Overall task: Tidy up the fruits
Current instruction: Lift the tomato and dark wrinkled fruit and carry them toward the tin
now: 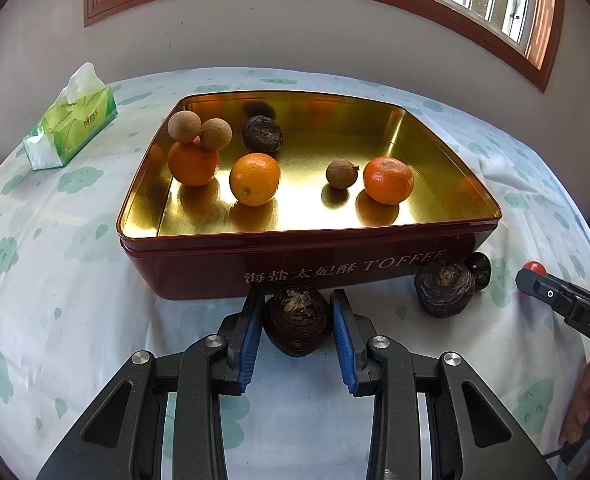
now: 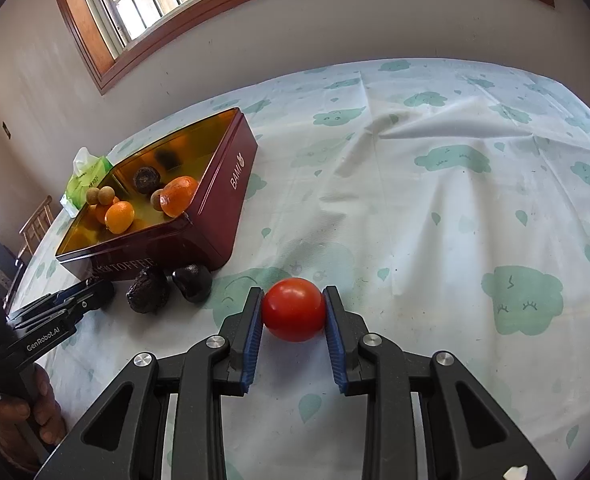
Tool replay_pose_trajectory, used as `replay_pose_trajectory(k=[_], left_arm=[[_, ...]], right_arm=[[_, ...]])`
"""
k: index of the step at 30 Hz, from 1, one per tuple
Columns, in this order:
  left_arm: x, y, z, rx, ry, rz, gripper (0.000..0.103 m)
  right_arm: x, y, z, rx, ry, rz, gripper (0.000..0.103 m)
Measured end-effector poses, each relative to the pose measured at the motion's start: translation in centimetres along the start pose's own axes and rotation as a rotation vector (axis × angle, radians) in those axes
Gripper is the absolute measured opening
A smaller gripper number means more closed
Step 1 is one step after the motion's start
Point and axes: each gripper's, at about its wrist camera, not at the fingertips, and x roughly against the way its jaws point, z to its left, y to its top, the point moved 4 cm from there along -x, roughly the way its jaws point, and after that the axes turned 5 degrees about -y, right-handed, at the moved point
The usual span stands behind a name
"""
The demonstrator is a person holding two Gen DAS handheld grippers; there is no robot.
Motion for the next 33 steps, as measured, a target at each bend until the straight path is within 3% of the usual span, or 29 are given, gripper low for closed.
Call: replay_pose_trajectory(k=[19, 24, 33], left_arm=[[0.2, 0.0, 0.3, 0.016, -0.008, -0.005, 0.035], [1.6, -0.2, 0.3, 0.0, 0.004, -0.057, 0.035], [4.8, -2.5, -0.6, -0.086, 0.029, -0.097, 0.035]], right_arm=[[-0.1, 0.1, 0.4, 0.028, -0.035, 0.001, 0.027], [0.1, -0.4, 1.3, 0.058, -0.093, 0.006, 0.028], [3.1, -3.8, 4.3, 0.028, 0.018, 0.005, 0.028]])
